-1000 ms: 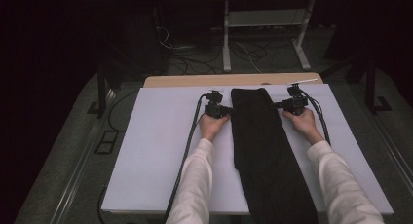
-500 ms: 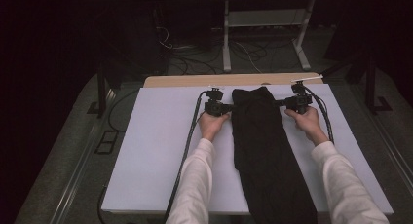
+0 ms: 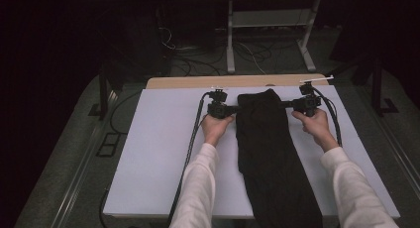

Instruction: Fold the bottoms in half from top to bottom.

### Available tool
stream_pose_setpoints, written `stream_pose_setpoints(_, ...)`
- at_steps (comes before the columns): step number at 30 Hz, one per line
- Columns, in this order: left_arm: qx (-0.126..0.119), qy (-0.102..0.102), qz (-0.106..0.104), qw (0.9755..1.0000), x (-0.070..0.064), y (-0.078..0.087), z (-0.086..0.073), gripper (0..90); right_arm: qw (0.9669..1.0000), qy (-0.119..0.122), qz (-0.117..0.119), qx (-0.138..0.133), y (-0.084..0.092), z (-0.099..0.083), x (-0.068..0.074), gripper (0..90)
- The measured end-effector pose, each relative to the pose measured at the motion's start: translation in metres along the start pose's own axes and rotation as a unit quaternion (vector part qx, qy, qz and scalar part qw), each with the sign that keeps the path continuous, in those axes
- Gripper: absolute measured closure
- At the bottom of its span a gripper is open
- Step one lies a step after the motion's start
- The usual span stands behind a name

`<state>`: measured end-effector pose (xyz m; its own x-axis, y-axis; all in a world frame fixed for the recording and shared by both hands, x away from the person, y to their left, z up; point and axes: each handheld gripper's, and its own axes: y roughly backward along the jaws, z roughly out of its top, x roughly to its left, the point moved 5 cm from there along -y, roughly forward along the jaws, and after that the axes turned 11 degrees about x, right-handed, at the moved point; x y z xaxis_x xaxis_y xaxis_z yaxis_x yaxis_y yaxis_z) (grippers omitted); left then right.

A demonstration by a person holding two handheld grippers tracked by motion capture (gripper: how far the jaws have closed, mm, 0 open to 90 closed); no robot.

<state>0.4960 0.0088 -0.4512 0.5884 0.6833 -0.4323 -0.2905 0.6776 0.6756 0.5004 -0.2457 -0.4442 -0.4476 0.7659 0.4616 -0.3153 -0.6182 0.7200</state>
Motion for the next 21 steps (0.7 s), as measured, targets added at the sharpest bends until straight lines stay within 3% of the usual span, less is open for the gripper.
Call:
stream_pose_setpoints(8,-0.010,-0.009,-0.002,0.9999,-0.009,0.009,0.000,86.3,0.9999,0.002,0.002,-0.011,0.011,-0.006,0.004,82.1)
stream_pose_setpoints(21,-0.034,-0.006,-0.018,0.9993,-0.018,0.030,-0.003,86.3,0.9995,0.015,0.004,-0.027,0.029,-0.010,0.017,82.1)
